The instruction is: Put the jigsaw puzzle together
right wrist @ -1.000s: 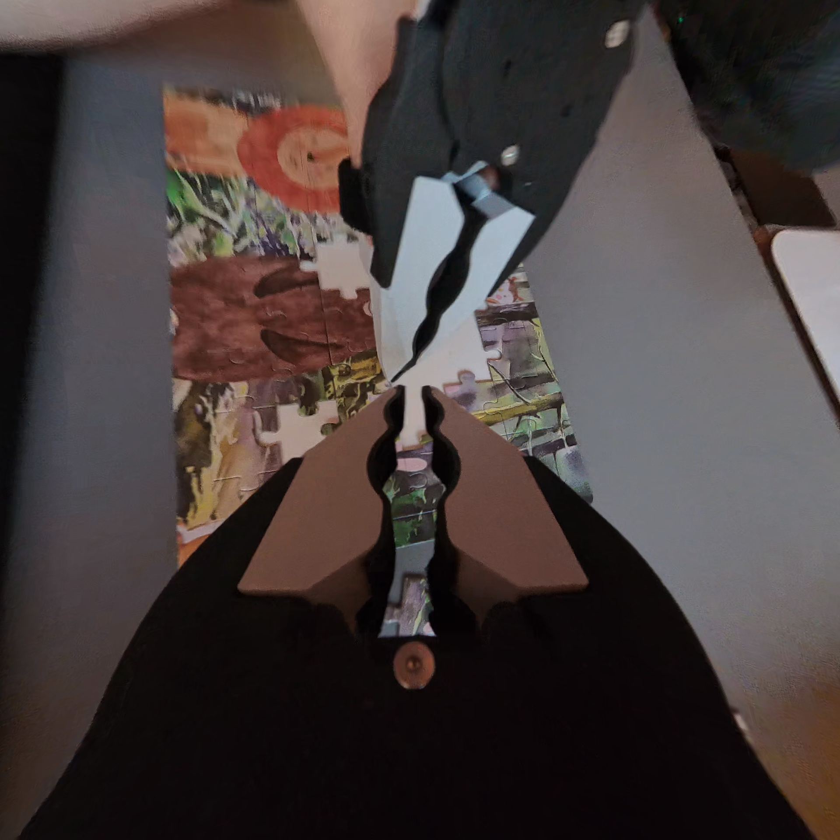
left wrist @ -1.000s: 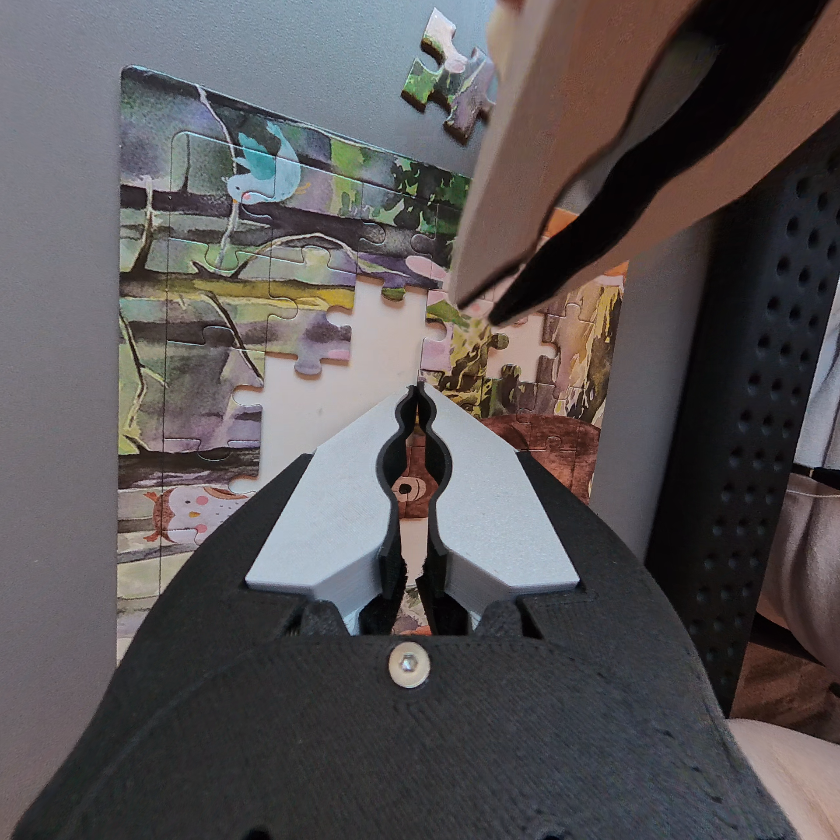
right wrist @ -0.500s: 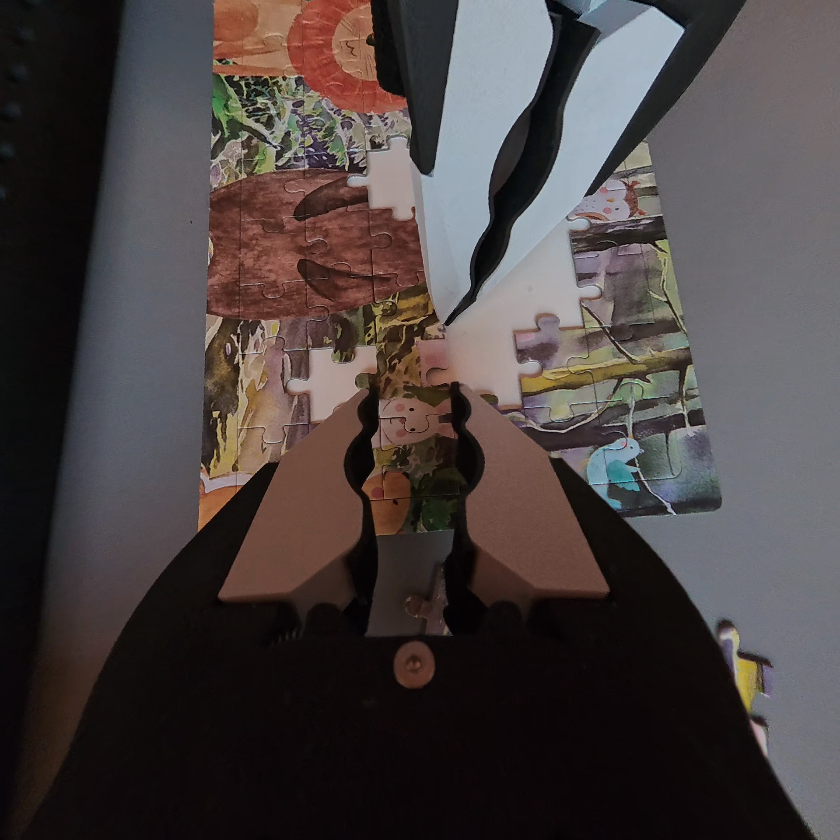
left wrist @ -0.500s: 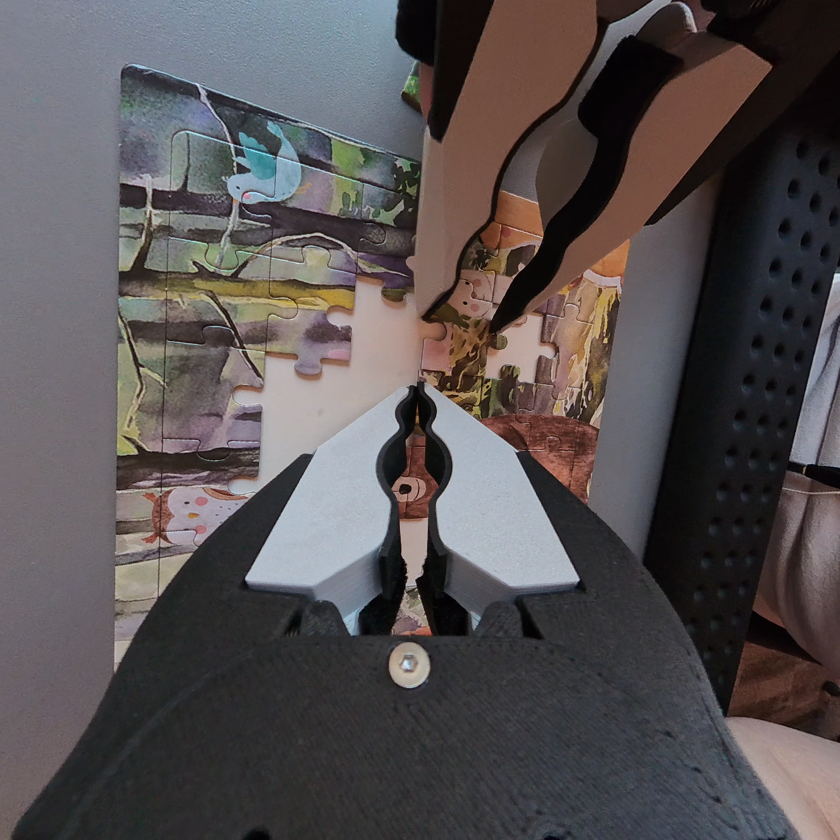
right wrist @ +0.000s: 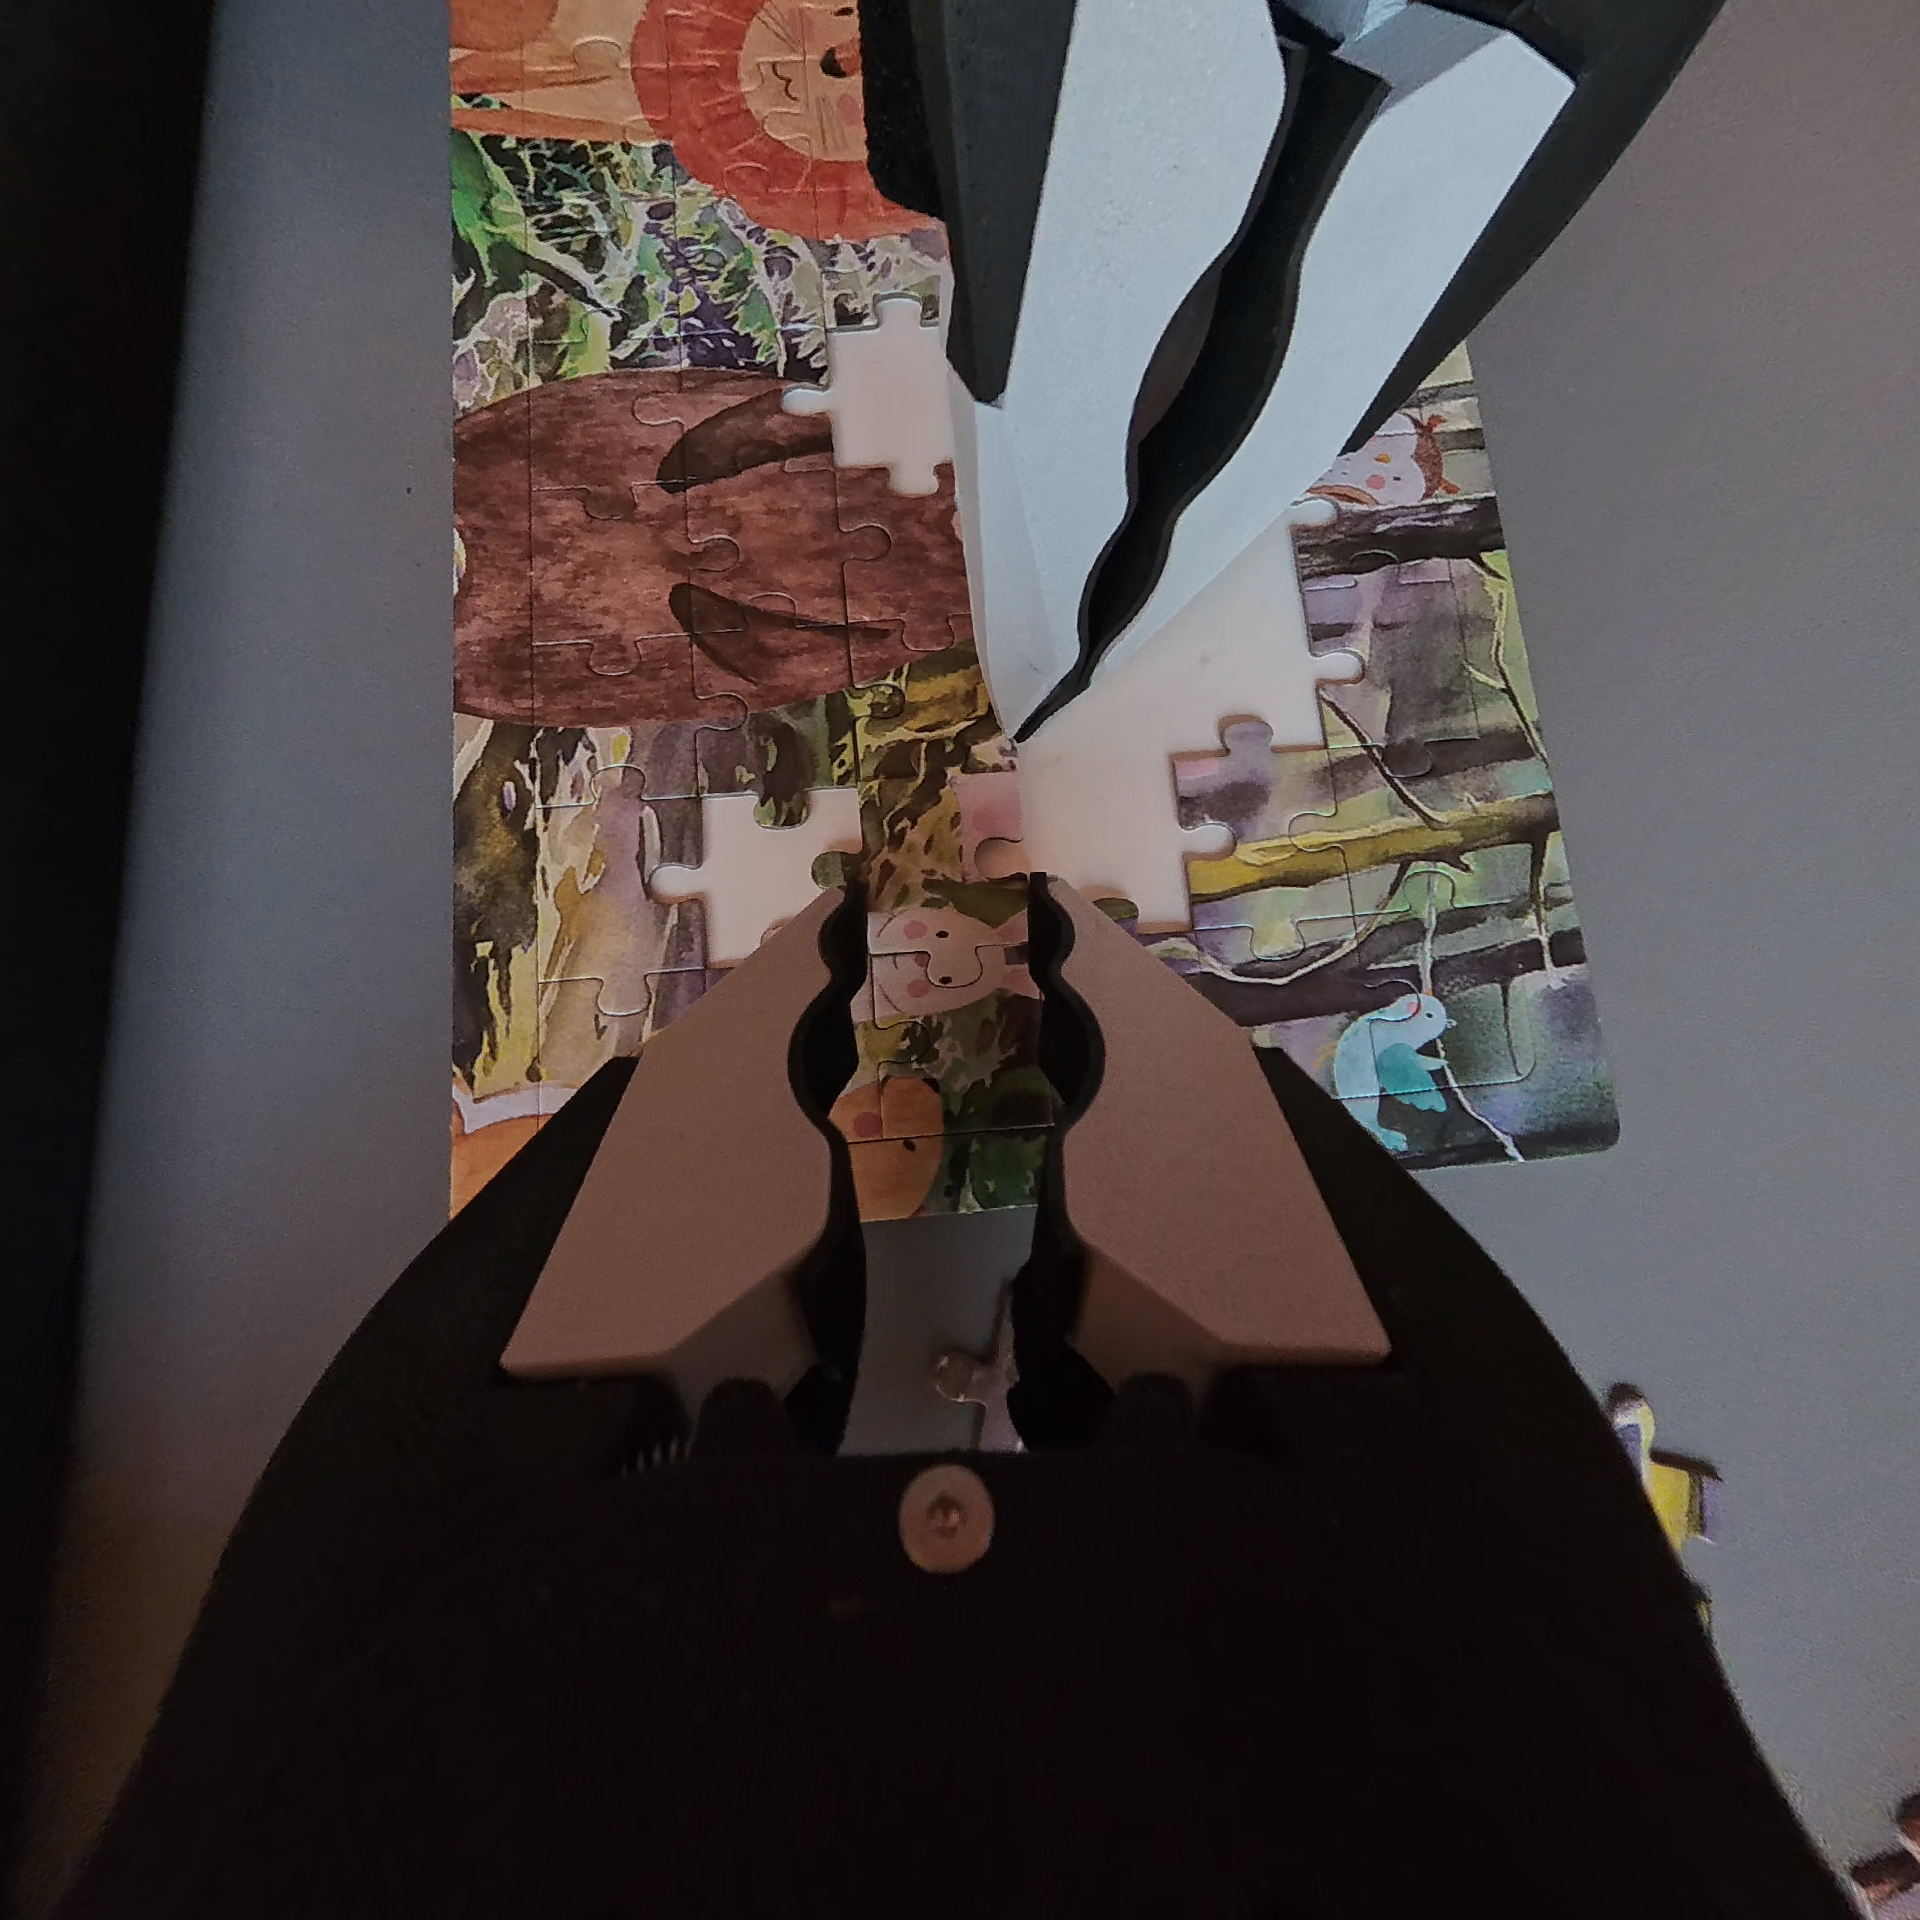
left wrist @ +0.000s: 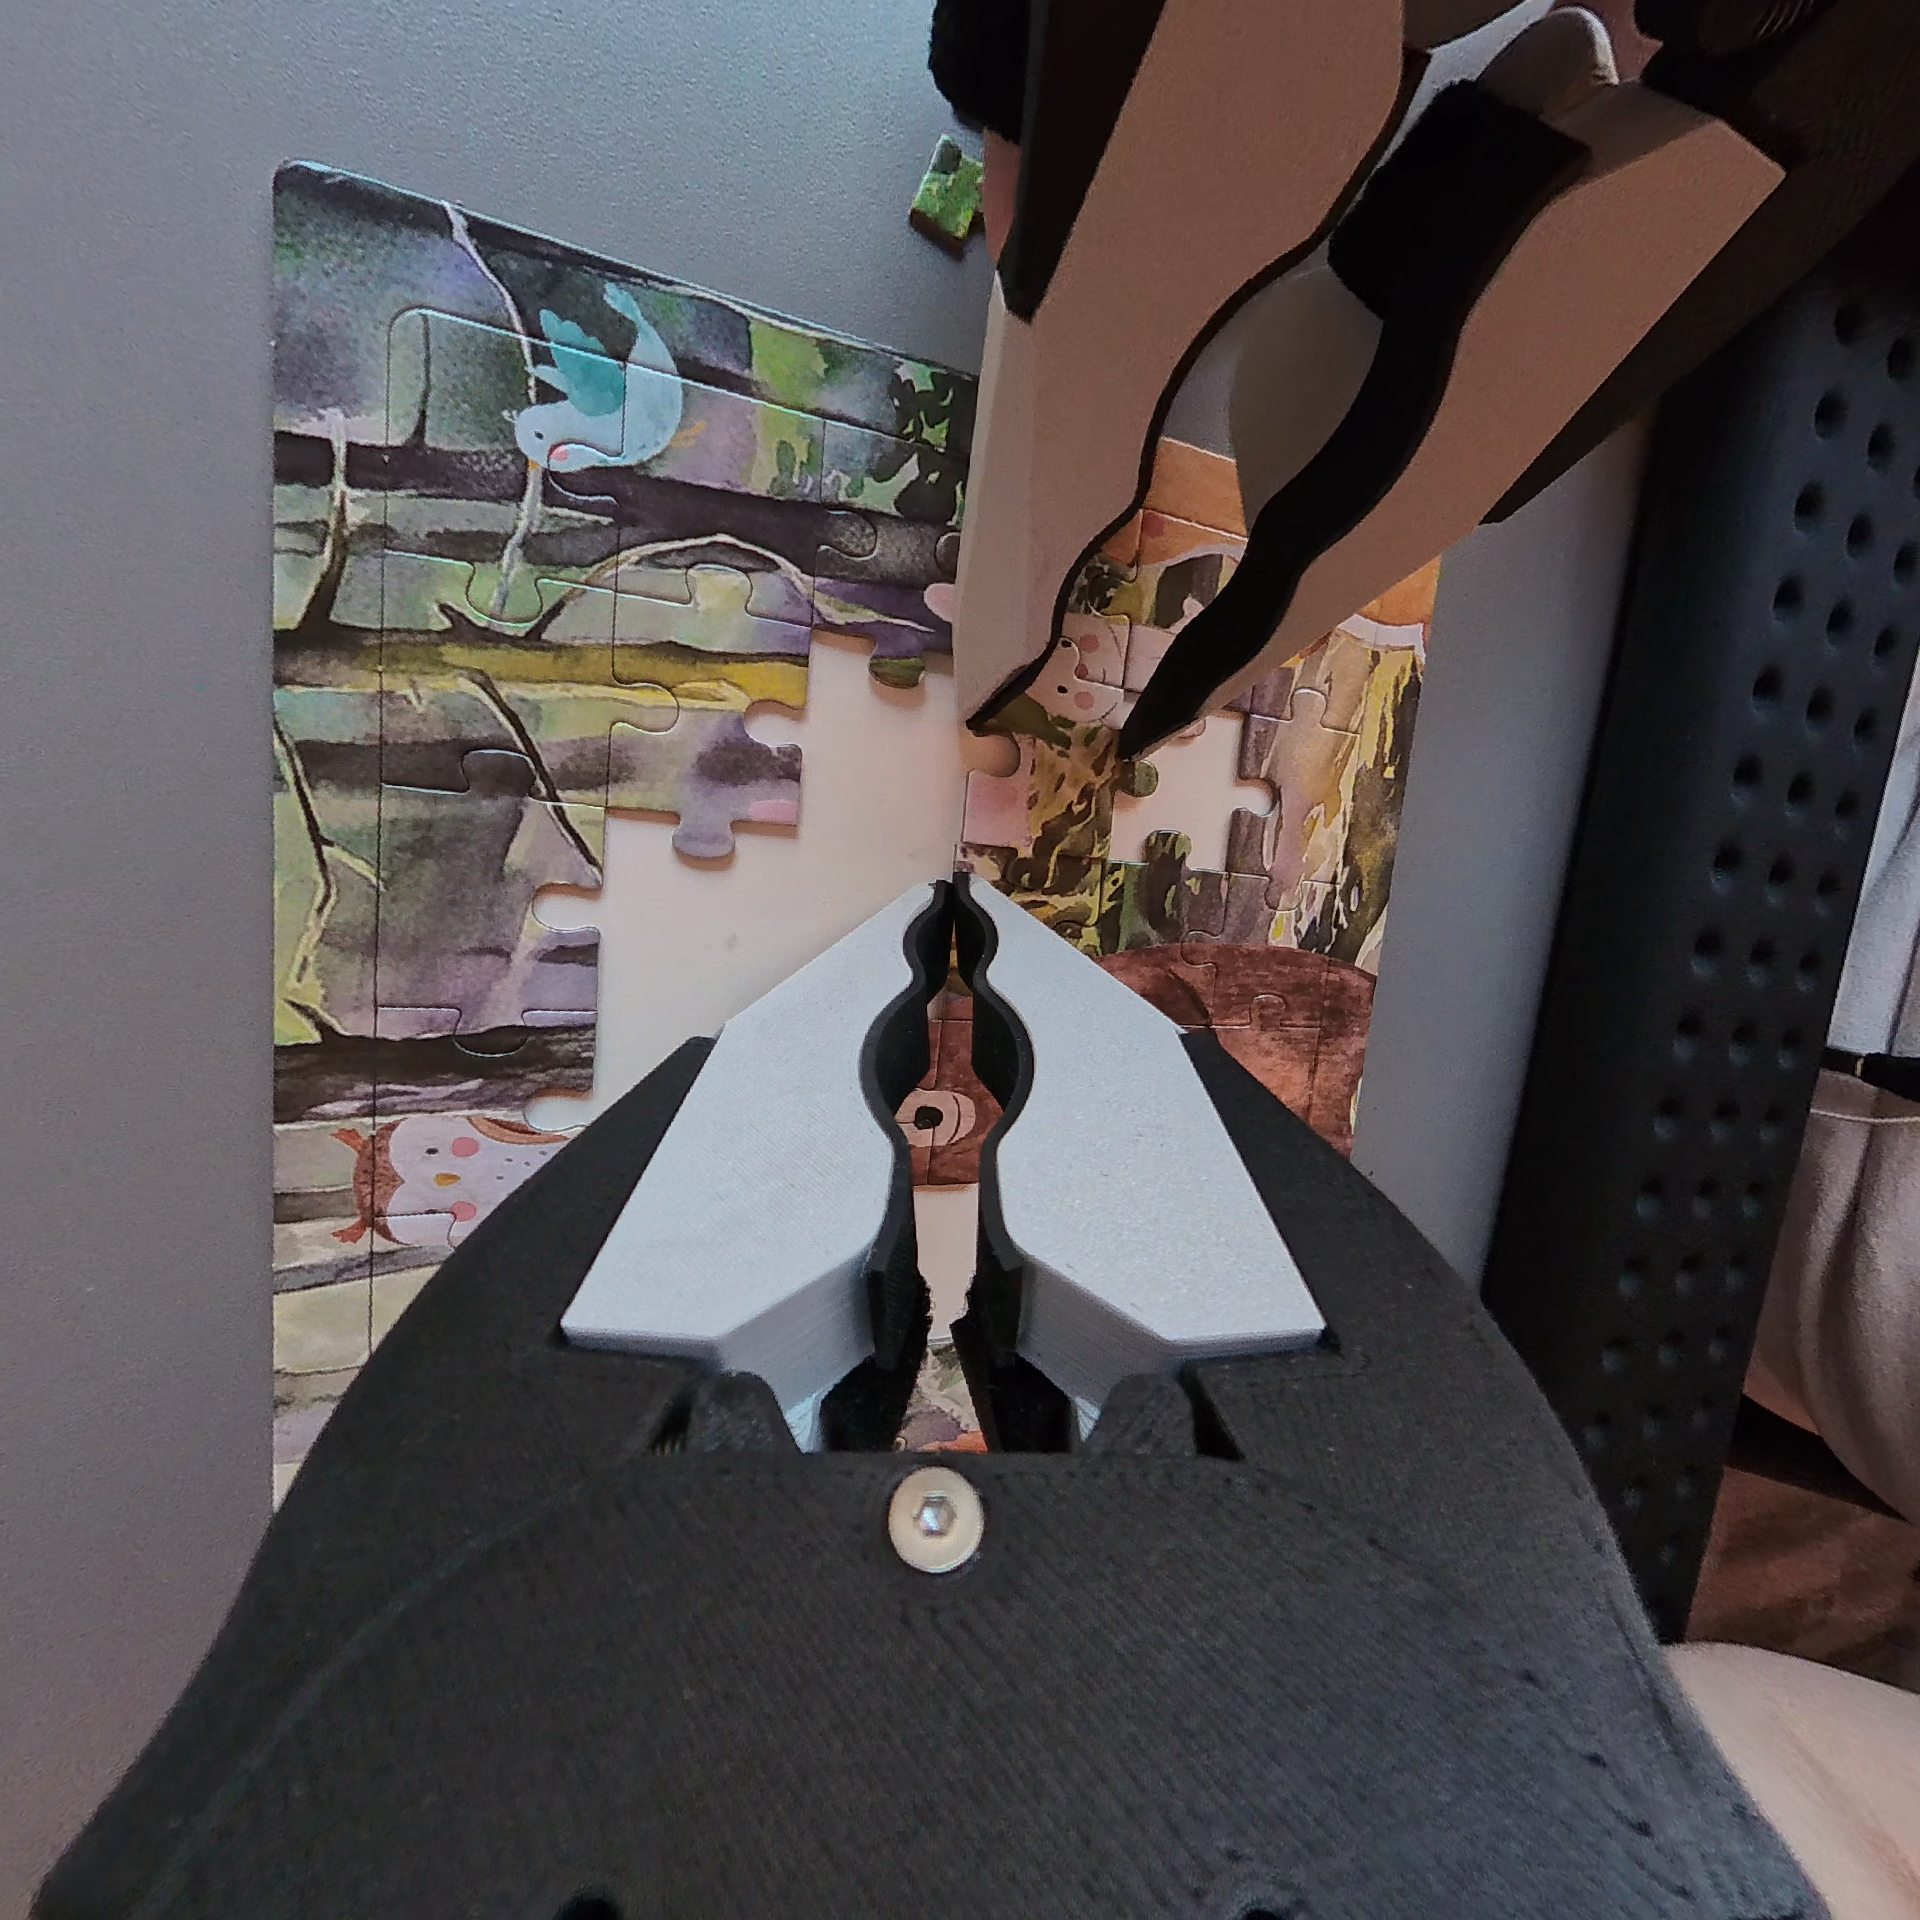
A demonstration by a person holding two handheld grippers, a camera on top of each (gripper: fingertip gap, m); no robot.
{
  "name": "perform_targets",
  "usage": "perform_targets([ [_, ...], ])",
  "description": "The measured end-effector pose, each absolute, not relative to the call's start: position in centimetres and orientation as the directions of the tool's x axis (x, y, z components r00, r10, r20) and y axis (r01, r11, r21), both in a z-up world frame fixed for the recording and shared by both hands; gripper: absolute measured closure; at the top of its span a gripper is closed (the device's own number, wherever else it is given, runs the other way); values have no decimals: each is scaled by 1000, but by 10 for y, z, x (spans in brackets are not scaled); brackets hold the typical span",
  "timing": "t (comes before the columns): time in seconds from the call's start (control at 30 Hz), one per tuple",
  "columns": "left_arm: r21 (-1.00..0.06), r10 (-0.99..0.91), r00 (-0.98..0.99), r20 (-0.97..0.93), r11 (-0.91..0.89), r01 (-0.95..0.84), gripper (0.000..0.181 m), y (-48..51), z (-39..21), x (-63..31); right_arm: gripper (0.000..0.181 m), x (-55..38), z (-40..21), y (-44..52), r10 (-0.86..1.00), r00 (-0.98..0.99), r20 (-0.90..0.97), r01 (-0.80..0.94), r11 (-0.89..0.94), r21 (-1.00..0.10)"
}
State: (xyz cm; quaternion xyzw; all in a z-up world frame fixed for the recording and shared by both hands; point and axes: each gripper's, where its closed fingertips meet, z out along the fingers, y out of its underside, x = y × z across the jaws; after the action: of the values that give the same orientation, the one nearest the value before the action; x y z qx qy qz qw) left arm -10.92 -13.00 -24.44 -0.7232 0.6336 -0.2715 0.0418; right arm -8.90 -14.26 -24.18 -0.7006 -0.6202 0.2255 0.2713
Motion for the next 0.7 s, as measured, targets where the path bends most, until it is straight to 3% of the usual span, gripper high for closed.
perform_targets([
  [0.27, -402, -936, 47, 348, -195, -894, 181, -131, -244, -109, 151, -89, -242, -144, 991, 129, 16, 751, -87, -655],
  [0.37, -401, -935, 48, 351, -196, -895, 181, -131, -244, -109, 152, -99, -228, -143, 990, 142, -6, 685, -103, -721],
  [0.5, -401, -934, 48, 353, -197, -895, 181, -131, -244, -110, 180, -110, -217, -145, 988, 146, -58, 632, -138, -763],
  [0.7, -401, -934, 49, 355, -199, -894, 181, -131, -244, -110, 181, -114, -234, -151, 991, 116, -60, 693, -124, -710],
])
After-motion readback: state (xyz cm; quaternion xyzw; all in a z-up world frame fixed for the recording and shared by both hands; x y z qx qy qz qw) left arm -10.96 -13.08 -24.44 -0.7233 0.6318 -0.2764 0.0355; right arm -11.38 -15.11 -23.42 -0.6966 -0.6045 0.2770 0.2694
